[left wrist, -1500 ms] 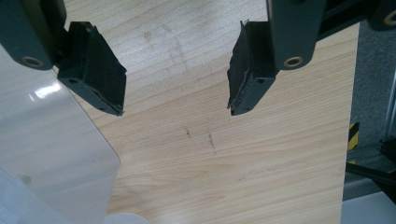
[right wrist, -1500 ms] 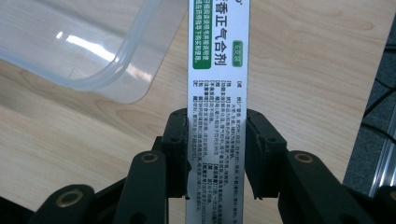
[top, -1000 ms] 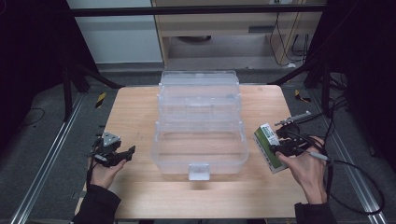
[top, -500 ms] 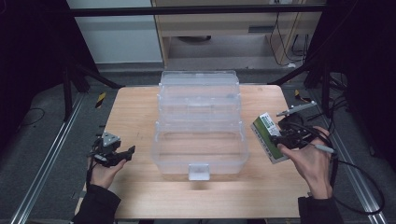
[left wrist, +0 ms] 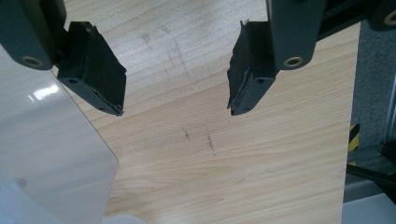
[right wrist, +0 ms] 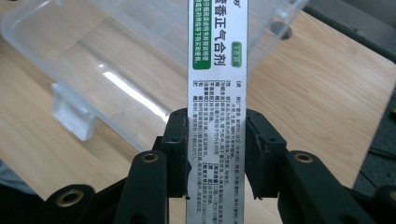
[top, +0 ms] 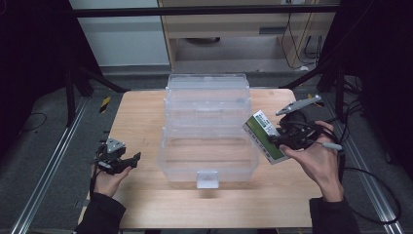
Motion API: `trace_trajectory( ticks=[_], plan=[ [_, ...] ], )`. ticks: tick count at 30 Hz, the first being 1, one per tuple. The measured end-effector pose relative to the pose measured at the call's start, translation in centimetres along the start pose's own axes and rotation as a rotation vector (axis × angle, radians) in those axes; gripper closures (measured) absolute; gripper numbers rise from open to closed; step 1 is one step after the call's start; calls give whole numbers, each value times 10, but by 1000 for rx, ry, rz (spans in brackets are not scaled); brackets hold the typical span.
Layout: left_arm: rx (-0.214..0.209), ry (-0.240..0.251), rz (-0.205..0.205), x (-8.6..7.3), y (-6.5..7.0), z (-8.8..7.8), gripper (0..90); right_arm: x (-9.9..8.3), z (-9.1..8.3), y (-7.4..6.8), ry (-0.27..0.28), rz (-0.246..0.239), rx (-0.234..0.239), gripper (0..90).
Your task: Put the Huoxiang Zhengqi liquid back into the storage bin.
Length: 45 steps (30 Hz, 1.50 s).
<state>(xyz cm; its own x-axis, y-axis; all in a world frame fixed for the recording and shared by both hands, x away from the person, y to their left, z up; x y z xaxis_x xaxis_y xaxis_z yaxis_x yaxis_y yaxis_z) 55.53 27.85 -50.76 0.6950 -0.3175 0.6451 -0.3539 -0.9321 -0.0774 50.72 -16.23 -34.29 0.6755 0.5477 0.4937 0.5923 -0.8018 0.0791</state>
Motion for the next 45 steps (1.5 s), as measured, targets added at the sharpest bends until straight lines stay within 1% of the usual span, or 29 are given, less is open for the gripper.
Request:
trace_trajectory(
  ticks=[1,2,5,7,8,9,11,16,17,18,19,20,21,22,24,26,27,29,30,31,34,35,36,37,39,40,41,43,45],
  plan=[
    [0,0,0,0,0,0,362,5,1,-6,6,-41,17,647],
    [0,0,0,0,0,0,362,5,1,-6,6,-41,17,647],
    [0,-2,1,0,0,1,362,13,2,-14,11,-108,30,647],
    [0,-4,1,-1,0,1,362,17,5,-19,2,-140,51,646],
    [0,-3,1,0,0,1,362,21,9,-23,-1,-170,72,647],
    [0,-3,1,0,0,1,362,21,9,-23,-1,-170,72,647],
    [0,-1,0,0,0,1,362,27,15,-26,-3,-204,105,647],
    [1,-7,1,-1,0,2,362,32,25,-29,-7,-250,150,647],
    [1,-7,1,-1,0,2,362,32,25,-29,-7,-250,150,647],
    [0,-8,2,-1,0,2,362,35,29,-32,1,-274,176,647],
    [1,-8,3,-1,0,3,362,35,29,-32,1,-274,176,647],
    [0,-9,4,-2,0,3,362,36,30,-34,4,-287,195,646],
    [0,-10,5,-2,0,3,362,38,34,-37,8,-313,218,646],
    [0,-9,4,-2,0,3,362,38,34,-37,8,-313,218,646],
    [1,-9,2,-2,-1,3,362,40,38,-39,3,-342,230,646],
    [2,-11,1,-2,-1,3,363,40,46,-40,-17,-382,251,647],
    [3,-11,1,-2,-1,3,363,40,46,-40,-17,-382,251,647],
    [3,-11,2,-2,-1,3,363,39,51,-41,-35,-407,253,646],
    [2,-10,3,-2,-1,3,363,38,57,-42,-59,-435,259,646],
    [2,-10,4,-2,0,3,363,38,57,-42,-59,-435,259,646],
    [2,-9,3,-2,-1,3,363,35,65,-45,-107,-478,275,646],
    [3,-10,3,-2,-1,3,363,35,71,-45,-123,-507,279,646],
    [3,-10,3,-2,-1,3,363,35,71,-45,-123,-507,279,646],
    [3,-11,3,-2,-1,3,363,35,76,-45,-131,-531,275,646],
    [3,-11,4,-2,-1,4,363,36,79,-45,-138,-539,277,646],
    [3,-13,5,-2,-1,4,363,35,84,-46,-155,-563,284,646],
    [3,-13,4,-2,-1,4,363,35,84,-46,-155,-563,284,646],
    [2,-15,4,-3,-1,5,363,35,91,-49,-170,-608,292,645],
    [2,-14,3,-3,-1,4,363,35,94,-50,-174,-615,295,645]
  ],
)
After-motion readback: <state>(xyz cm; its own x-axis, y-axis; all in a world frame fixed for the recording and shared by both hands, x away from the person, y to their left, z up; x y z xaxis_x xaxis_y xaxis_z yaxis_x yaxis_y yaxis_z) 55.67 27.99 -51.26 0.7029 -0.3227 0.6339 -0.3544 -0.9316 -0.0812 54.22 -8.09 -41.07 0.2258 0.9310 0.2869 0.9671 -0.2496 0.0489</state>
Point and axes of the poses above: each handheld gripper's, and its own axes: z roughly forward along the jaws, x roughly out of its top, y roughly to its right, the point moved 10 cm from there along z, roughly forward along the jaws, and after that the axes turned 10 degrees about -y, right-handed, at the moved point
